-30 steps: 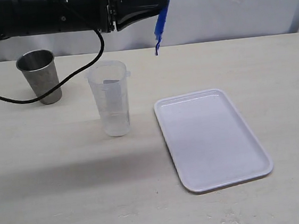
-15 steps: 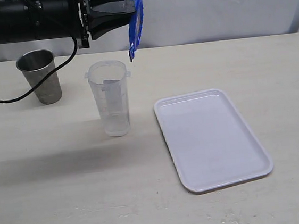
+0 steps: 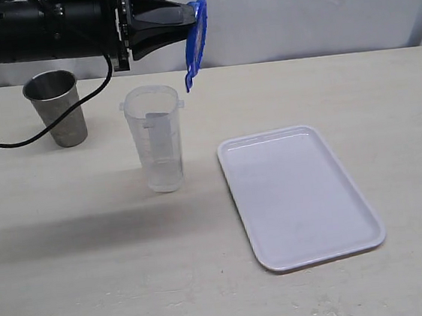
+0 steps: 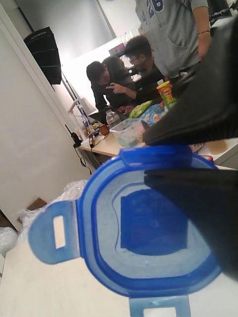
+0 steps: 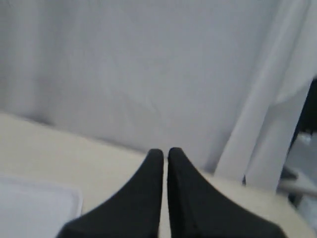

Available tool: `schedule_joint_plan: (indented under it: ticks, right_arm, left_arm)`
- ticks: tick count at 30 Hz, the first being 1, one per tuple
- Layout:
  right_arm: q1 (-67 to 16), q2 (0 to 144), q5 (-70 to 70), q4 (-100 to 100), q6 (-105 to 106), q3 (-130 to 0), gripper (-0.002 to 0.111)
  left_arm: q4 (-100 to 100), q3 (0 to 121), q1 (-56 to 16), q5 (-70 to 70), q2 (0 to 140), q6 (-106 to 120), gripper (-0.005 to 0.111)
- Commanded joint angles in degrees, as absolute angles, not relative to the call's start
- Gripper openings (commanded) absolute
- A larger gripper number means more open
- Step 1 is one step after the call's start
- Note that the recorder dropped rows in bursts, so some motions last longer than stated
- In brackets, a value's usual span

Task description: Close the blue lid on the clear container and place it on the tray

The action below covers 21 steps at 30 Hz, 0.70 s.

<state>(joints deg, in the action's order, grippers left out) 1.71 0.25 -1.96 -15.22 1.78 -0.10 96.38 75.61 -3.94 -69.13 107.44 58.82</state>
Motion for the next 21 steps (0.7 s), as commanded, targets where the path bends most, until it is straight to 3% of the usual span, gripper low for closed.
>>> schedule_joint_plan:
  ticks: [1,5,11,17,21]
  right_arm:
    - [1.87,0.00,-26.89,-11.72,-3.30,0.00,0.004]
    - [1.87,0.00,-38.01,-4.68,-16.88,0.00,0.004]
    - [1.87,11.67,-25.52,-10.12,-30.41,-7.29,0.005]
    - [1.87,36.03,-17.90,-36.09,-54.46,-21.93,0.005]
    - [1.87,54.28,-30.73,-64.78,-80.48,-30.65,0.005]
  left_arm:
    - [96.94,76.04,-4.05,-69.96,107.32,58.65,0.000]
    - [98.01,76.04,-4.05,-69.96,107.32,59.22,0.000]
    - [98.00,76.04,-4.05,-69.96,107.32,59.75,0.000]
    - [98.00,76.04,-4.05,-69.96,107.18,59.76,0.000]
    - [98.00,76.04,-4.05,-69.96,106.94,59.76,0.000]
